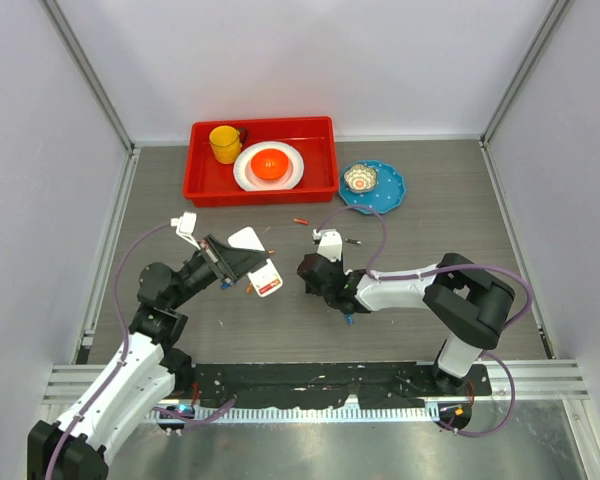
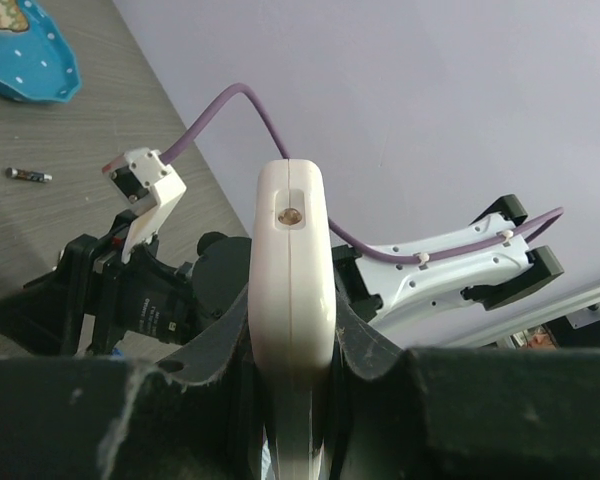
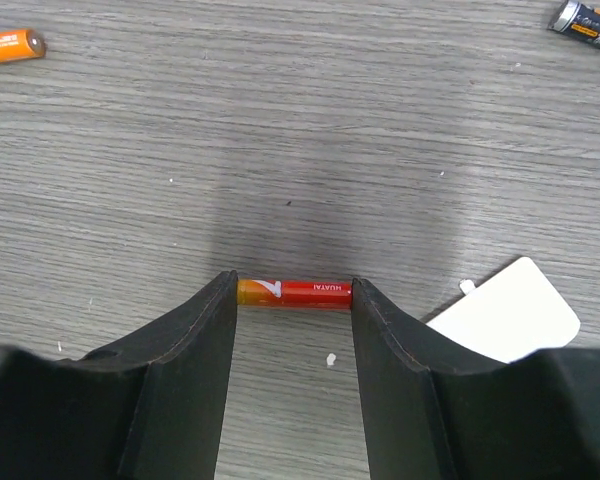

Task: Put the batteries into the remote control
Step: Pick up the battery from the center of the board.

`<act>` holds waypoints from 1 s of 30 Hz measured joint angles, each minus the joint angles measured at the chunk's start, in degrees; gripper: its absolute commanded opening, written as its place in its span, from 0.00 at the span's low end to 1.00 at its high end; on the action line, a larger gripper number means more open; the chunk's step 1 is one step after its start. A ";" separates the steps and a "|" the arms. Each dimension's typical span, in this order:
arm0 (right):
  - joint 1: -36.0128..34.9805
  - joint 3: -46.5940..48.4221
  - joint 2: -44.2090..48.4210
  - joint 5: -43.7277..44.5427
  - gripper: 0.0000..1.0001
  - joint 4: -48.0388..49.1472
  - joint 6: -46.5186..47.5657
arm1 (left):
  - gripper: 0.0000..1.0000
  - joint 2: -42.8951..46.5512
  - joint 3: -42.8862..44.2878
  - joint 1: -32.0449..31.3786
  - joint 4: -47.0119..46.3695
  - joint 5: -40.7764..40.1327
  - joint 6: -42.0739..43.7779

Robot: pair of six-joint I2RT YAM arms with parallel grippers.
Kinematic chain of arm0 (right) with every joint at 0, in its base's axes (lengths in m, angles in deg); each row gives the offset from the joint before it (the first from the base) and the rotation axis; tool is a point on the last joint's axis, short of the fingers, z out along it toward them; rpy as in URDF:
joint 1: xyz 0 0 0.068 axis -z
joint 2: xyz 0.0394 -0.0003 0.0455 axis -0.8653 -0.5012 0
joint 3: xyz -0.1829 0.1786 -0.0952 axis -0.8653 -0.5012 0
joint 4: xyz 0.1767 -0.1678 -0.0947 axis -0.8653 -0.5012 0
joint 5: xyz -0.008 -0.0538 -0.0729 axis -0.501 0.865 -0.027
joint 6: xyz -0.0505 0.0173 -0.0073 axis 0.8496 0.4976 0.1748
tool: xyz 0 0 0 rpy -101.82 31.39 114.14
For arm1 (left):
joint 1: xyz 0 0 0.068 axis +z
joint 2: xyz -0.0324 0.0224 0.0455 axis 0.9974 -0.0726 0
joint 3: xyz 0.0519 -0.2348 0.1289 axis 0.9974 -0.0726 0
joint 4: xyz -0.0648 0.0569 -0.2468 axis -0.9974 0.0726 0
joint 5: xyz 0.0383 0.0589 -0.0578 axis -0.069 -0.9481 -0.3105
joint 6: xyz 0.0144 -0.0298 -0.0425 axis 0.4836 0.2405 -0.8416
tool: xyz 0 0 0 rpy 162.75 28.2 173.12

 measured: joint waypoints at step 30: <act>-5.29 18.73 26.67 1.88 0.27 -37.88 15.13 | 0.00 -33.16 -6.60 -6.93 -37.05 -12.52 -4.92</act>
